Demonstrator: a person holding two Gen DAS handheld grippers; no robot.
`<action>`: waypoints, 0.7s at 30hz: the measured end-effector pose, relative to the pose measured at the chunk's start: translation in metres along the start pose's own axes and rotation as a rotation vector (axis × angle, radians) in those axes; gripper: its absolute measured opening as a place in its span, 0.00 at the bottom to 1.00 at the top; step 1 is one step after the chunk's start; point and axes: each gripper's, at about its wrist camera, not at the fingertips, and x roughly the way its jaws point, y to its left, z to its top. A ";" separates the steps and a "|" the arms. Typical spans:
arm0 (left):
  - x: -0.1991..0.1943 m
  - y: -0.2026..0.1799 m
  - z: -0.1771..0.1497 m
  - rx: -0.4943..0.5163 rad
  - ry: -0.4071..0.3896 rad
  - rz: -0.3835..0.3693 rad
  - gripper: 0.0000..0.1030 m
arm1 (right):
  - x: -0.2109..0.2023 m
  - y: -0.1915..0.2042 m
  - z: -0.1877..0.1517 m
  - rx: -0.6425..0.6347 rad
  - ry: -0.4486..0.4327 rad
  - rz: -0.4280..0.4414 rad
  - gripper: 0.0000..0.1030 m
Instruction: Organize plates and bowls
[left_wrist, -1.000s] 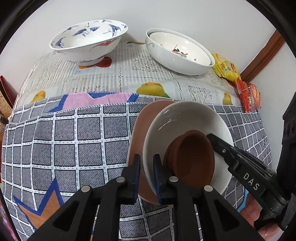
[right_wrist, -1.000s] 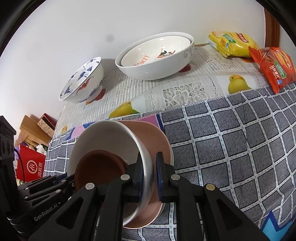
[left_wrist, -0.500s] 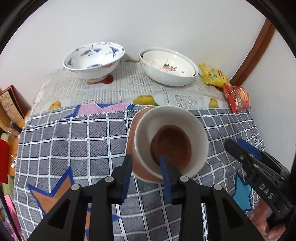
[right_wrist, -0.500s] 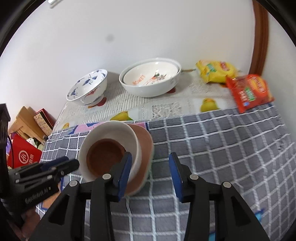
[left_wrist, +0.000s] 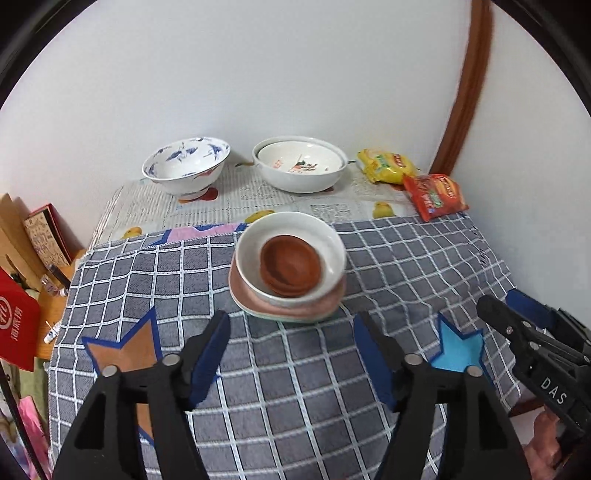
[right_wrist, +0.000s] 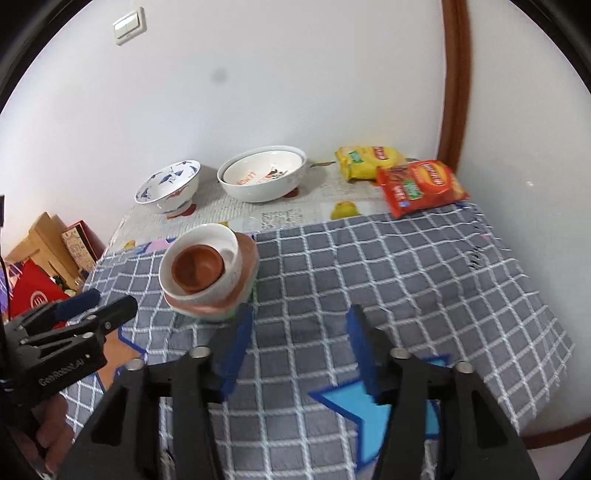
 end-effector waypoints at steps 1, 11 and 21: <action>-0.005 -0.004 -0.003 0.004 -0.011 0.011 0.70 | -0.005 -0.002 -0.003 -0.004 -0.008 0.000 0.63; -0.043 -0.034 -0.028 0.009 -0.089 0.036 0.87 | -0.057 -0.012 -0.027 -0.060 -0.109 -0.041 0.83; -0.057 -0.037 -0.029 -0.016 -0.097 0.055 0.87 | -0.073 -0.020 -0.030 -0.029 -0.134 -0.042 0.83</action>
